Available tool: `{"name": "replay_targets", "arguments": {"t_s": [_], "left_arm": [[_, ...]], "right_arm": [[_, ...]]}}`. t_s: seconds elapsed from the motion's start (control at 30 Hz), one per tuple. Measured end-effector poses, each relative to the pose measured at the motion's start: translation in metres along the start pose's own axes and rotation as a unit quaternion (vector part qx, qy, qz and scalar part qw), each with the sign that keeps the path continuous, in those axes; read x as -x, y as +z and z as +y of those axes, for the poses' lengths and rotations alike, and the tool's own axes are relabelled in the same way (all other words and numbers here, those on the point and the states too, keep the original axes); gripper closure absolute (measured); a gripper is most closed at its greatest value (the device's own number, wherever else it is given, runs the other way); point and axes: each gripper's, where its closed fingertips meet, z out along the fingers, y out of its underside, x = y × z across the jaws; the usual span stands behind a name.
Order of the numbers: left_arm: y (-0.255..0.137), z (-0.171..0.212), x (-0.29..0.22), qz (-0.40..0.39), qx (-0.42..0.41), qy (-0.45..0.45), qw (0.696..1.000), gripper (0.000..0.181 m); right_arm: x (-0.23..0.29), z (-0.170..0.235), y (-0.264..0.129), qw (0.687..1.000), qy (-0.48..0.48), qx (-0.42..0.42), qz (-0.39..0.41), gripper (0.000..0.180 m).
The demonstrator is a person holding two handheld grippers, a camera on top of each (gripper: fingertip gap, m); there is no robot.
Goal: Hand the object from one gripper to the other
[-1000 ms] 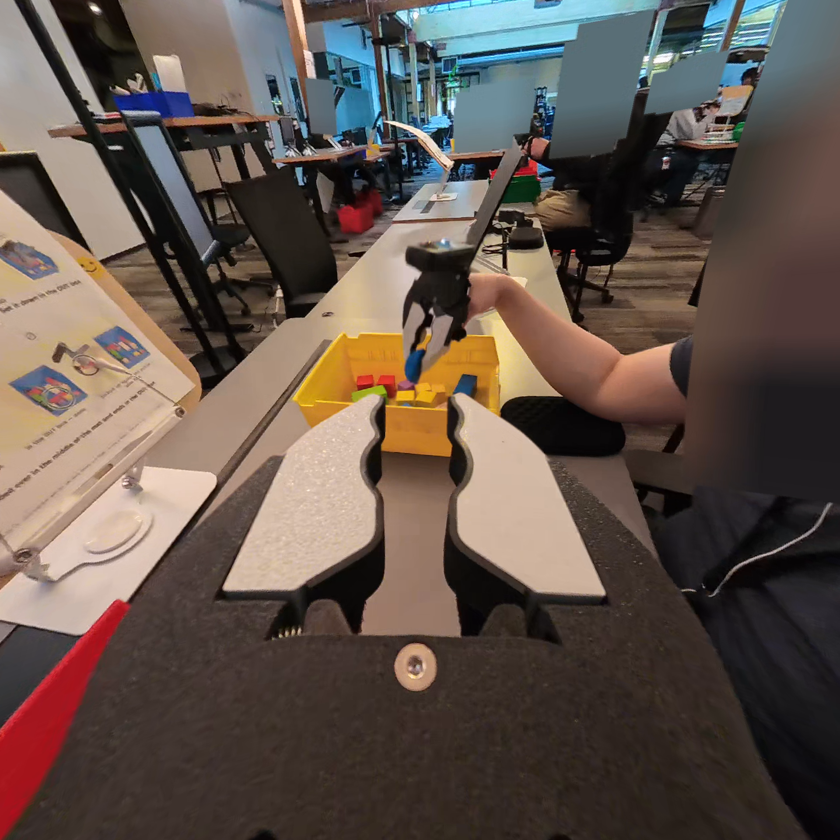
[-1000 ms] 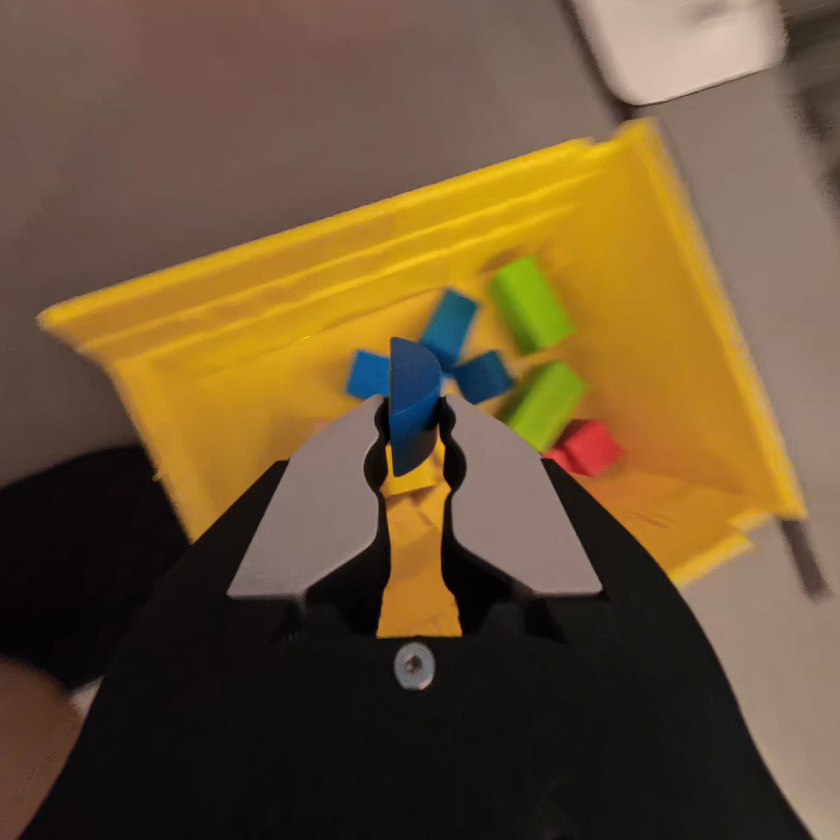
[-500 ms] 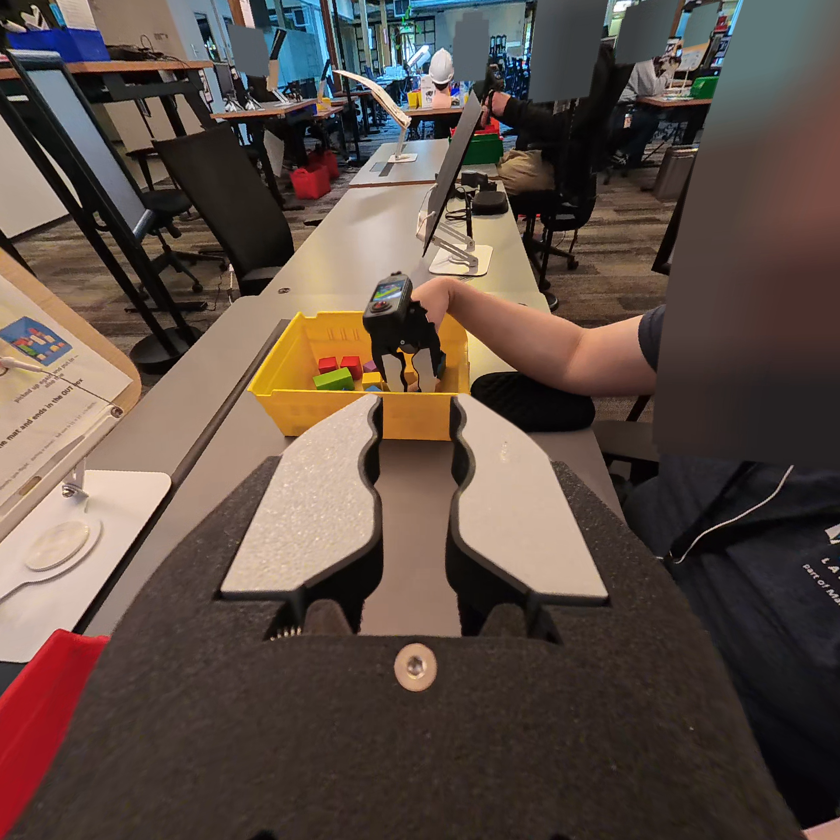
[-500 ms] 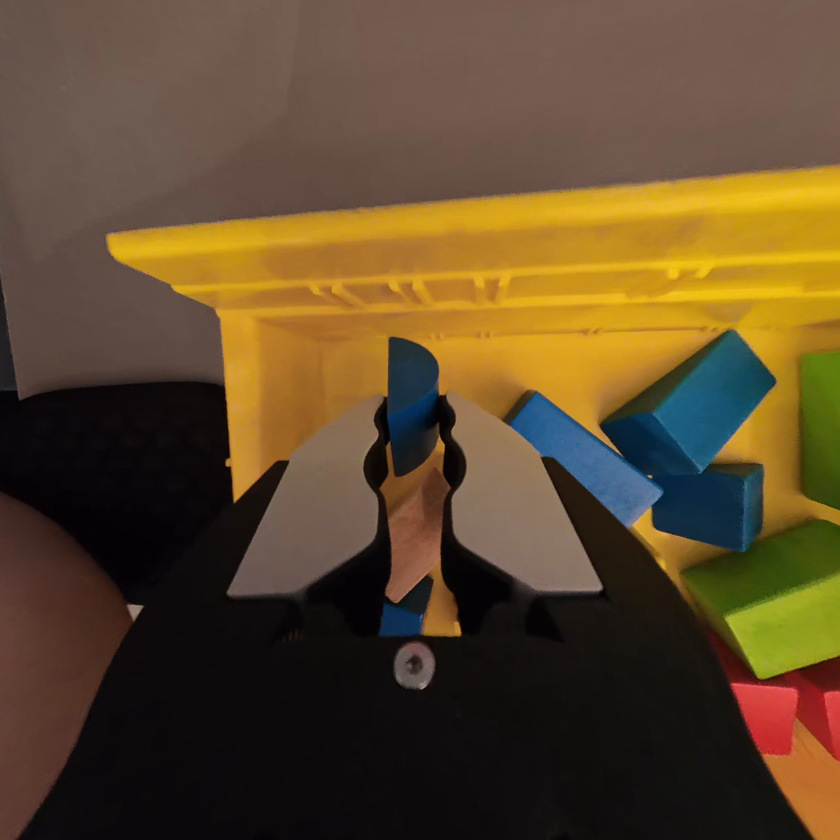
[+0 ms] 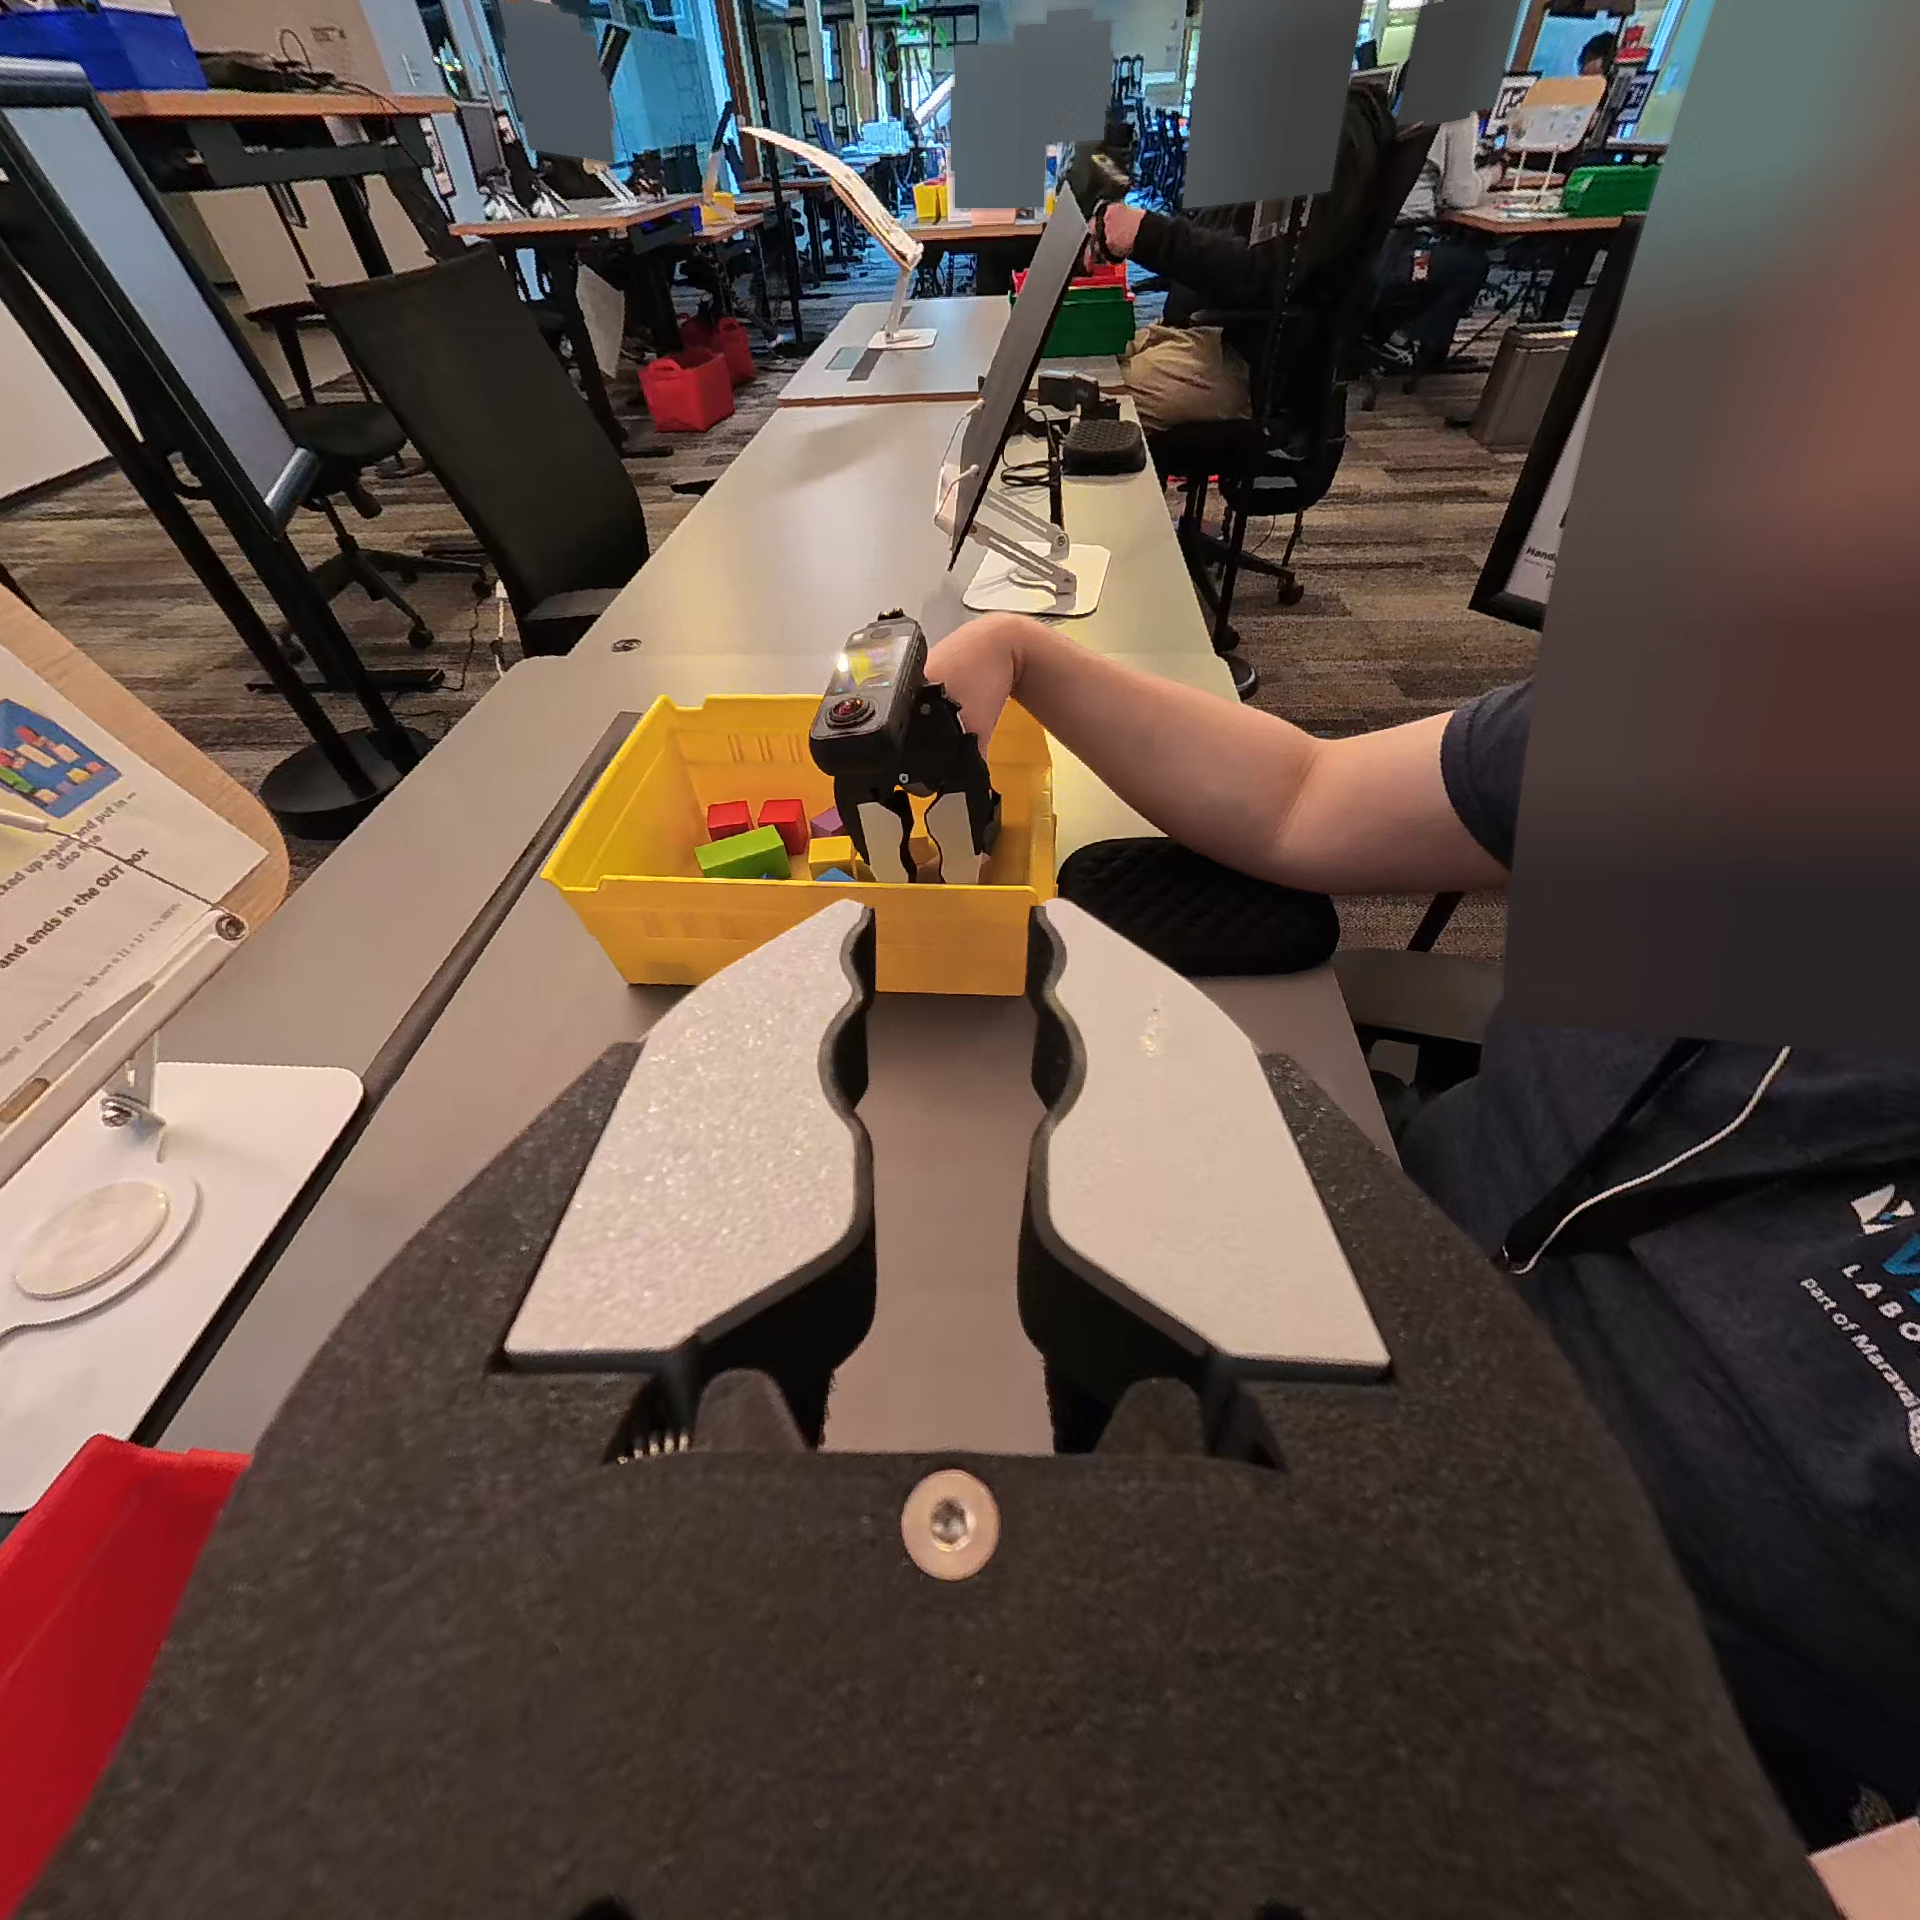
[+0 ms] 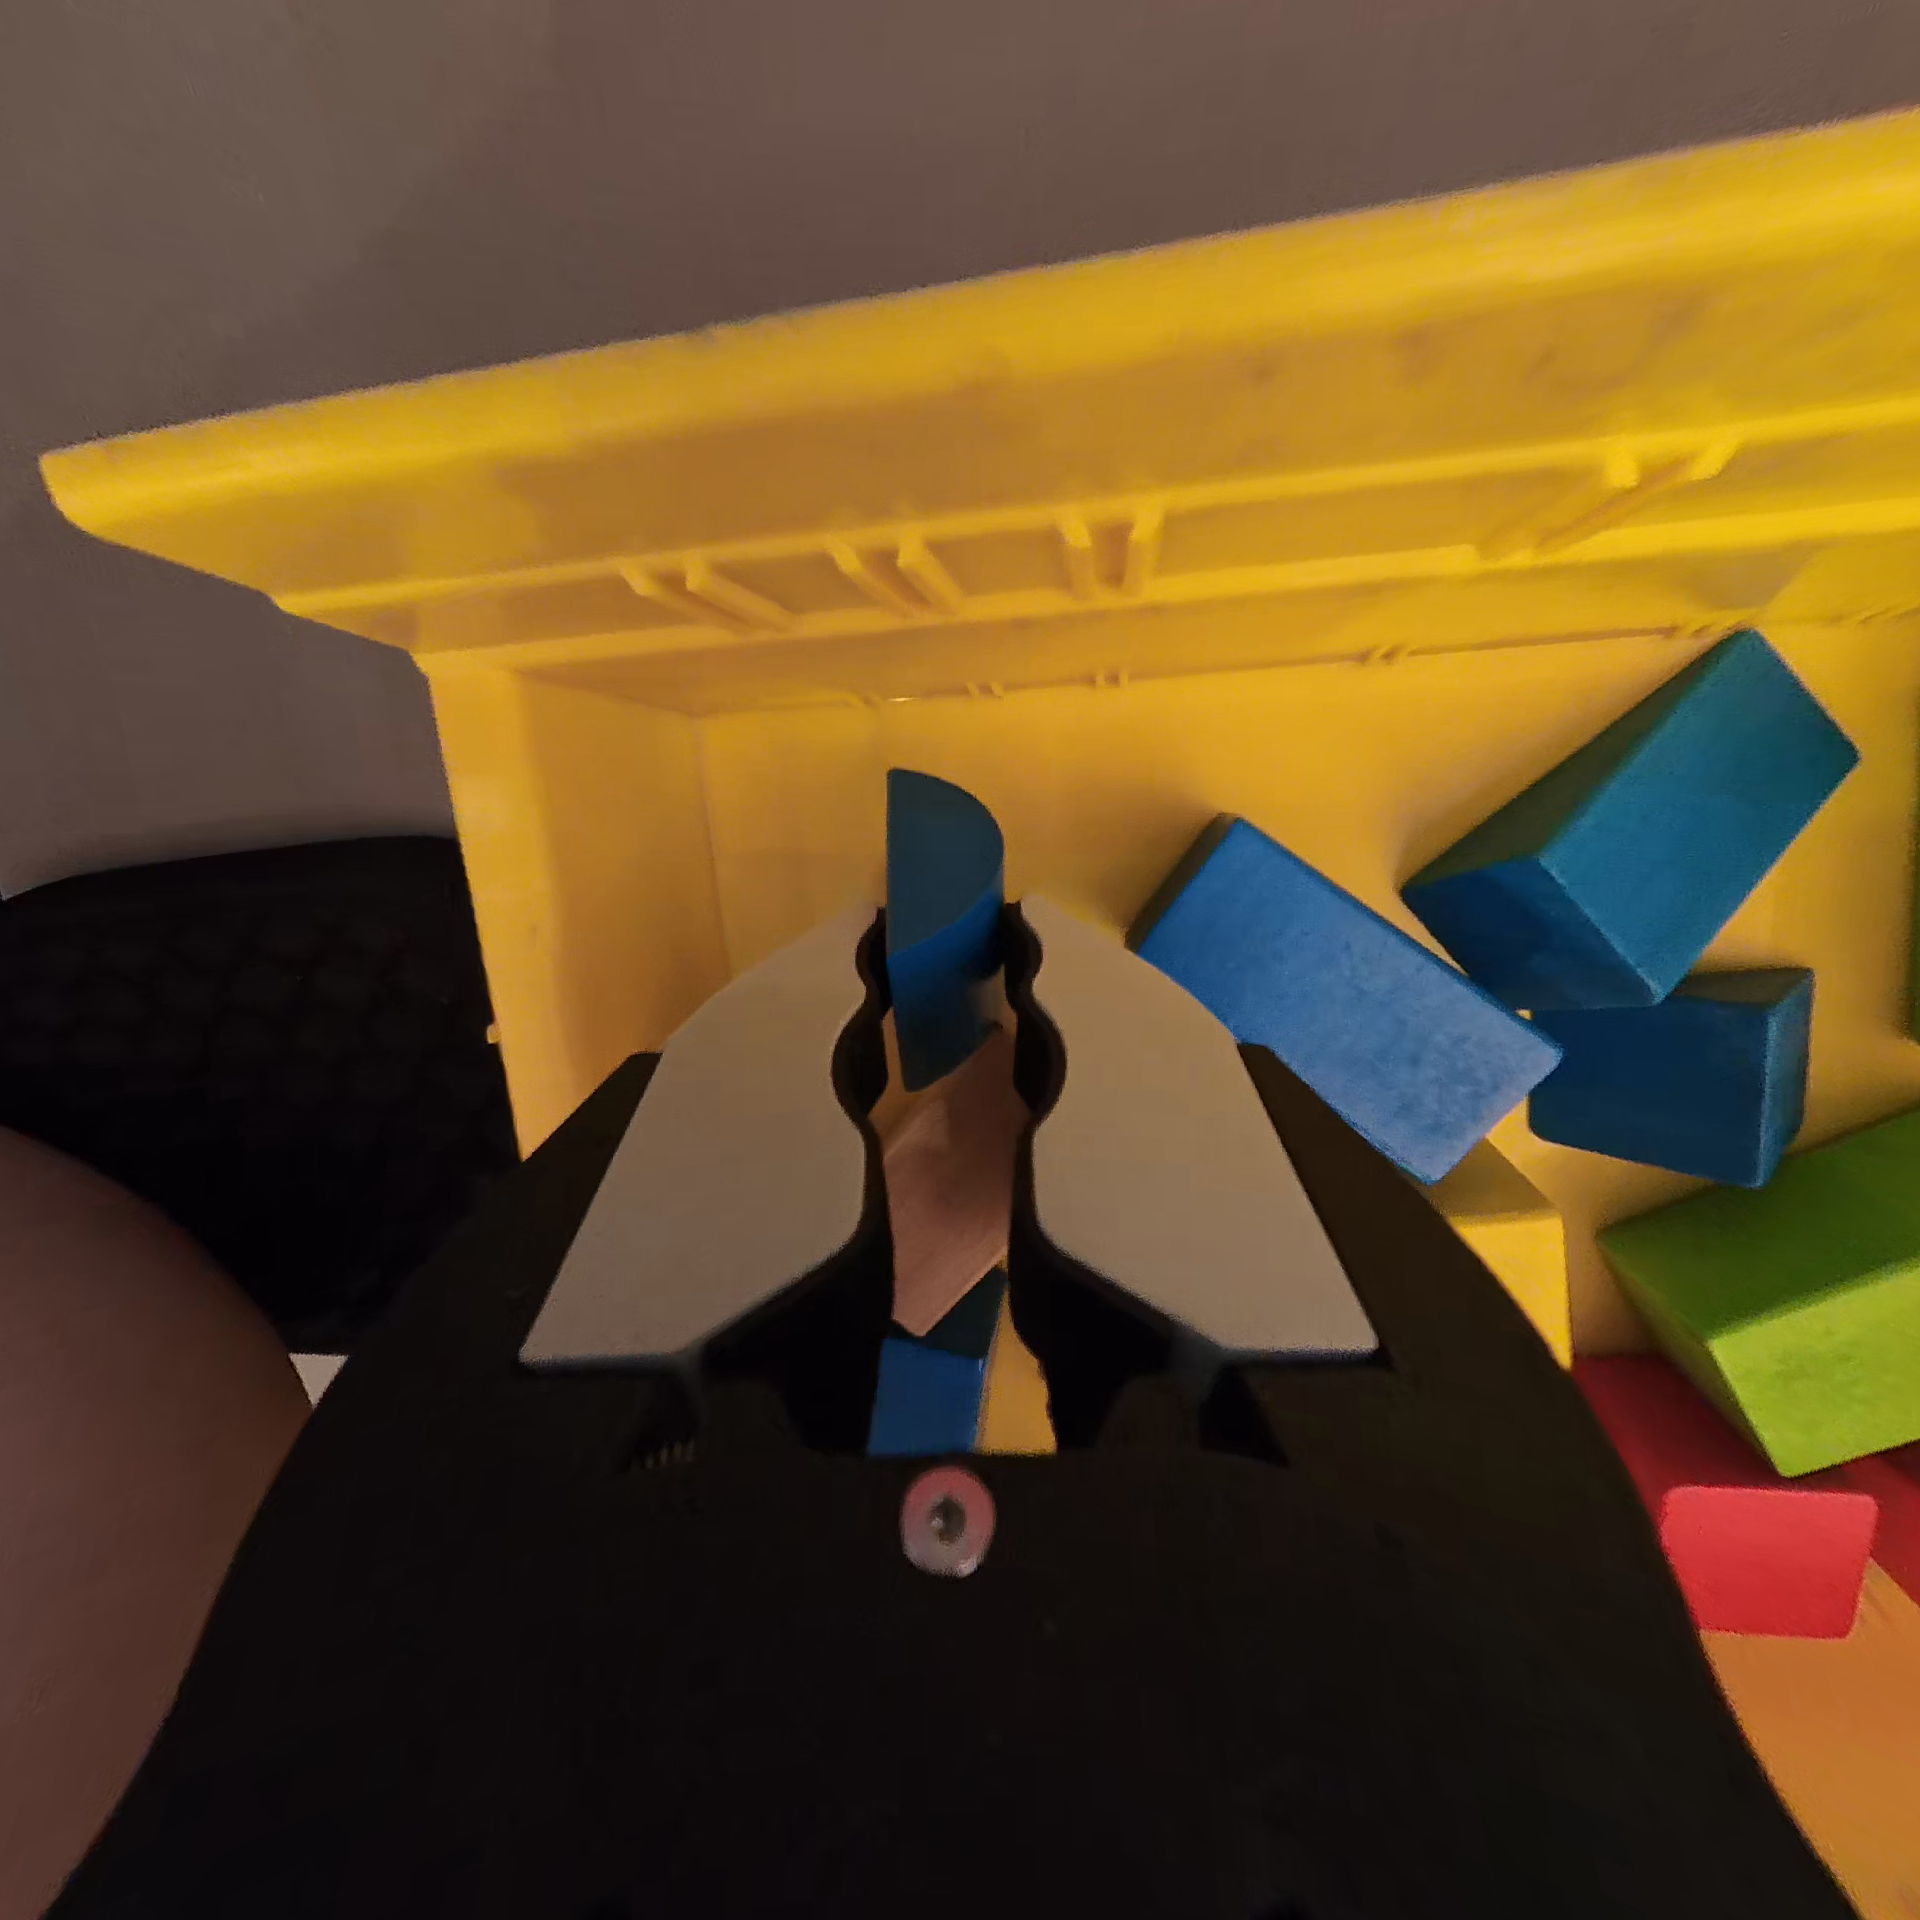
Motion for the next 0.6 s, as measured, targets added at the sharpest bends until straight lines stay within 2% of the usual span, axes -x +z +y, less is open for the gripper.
{"name": "replay_targets", "arguments": {"t_s": [0.43,0.6], "left_arm": [[0.0074,0.0083,-0.0013,0.005,0.025,0.000,1.000,0.154],[0.0087,0.0105,-0.0027,0.007,0.032,0.002,0.999,0.154]], "right_arm": [[0.0024,0.0075,-0.0017,0.997,0.022,0.067,0.023,0.158],[0.0002,0.0043,-0.0009,0.997,0.011,0.064,0.031,0.158]]}}
